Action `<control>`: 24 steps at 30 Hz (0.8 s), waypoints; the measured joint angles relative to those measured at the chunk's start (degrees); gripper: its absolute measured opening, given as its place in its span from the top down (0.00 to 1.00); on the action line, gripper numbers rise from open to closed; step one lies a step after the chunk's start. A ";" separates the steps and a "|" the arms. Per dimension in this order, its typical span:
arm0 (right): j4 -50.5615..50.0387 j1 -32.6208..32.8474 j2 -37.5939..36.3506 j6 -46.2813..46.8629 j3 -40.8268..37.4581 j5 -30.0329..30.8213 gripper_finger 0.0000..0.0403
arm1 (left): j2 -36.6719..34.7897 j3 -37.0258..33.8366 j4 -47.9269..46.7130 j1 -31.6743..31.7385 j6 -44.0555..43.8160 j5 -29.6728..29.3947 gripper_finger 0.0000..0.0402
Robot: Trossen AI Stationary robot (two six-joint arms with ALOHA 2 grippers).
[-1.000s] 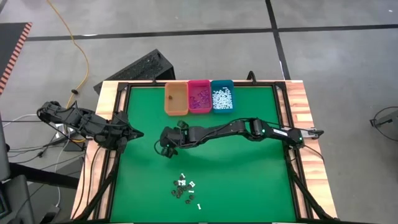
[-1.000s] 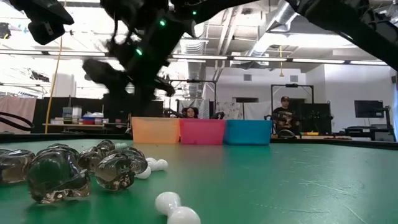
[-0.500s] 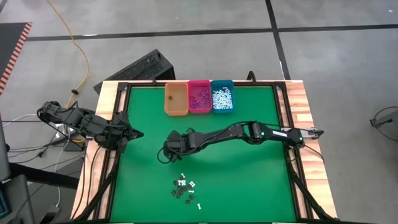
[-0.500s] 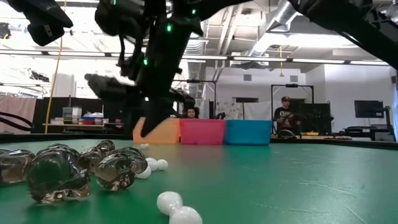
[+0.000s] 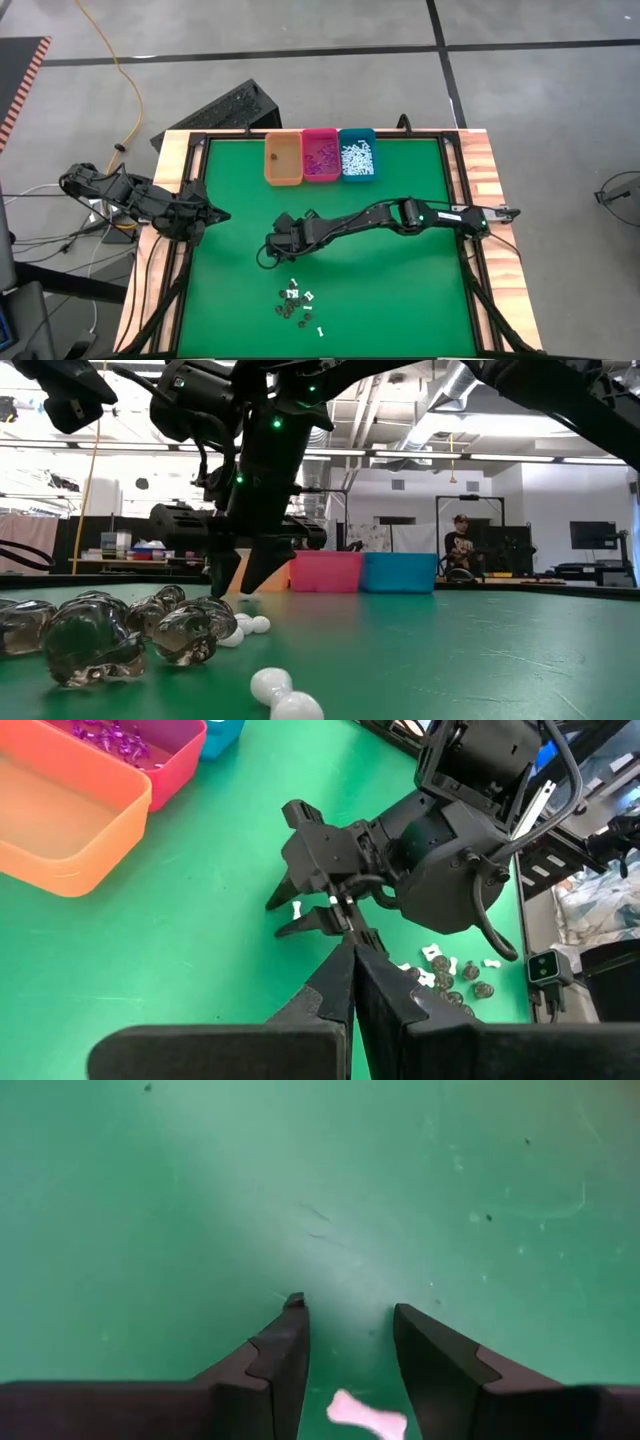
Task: Sort Halloween decoration
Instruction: Put the white bone toy into the blue bin
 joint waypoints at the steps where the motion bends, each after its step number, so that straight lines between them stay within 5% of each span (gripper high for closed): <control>1: 0.12 0.08 0.00 -1.52 -0.01 0.05 0.56 | 0.00 0.00 0.00 0.00 0.00 0.00 1.00; 7: -1.98 1.47 -2.76 -10.41 -0.58 3.90 0.56 | 0.00 0.00 0.00 0.00 -0.02 0.00 1.00; 12: -4.48 4.25 -9.07 -31.58 -0.35 5.48 0.56 | 0.00 0.00 -0.40 0.00 -0.02 0.00 1.00; 18: -2.42 2.85 -13.10 -50.04 -0.47 -15.26 0.56 | 0.00 0.00 -0.83 0.00 0.01 -0.46 1.00; 24: -0.19 -2.23 -15.16 -53.53 -5.47 -24.54 0.58 | 0.00 0.02 -1.51 0.00 0.67 -0.29 1.00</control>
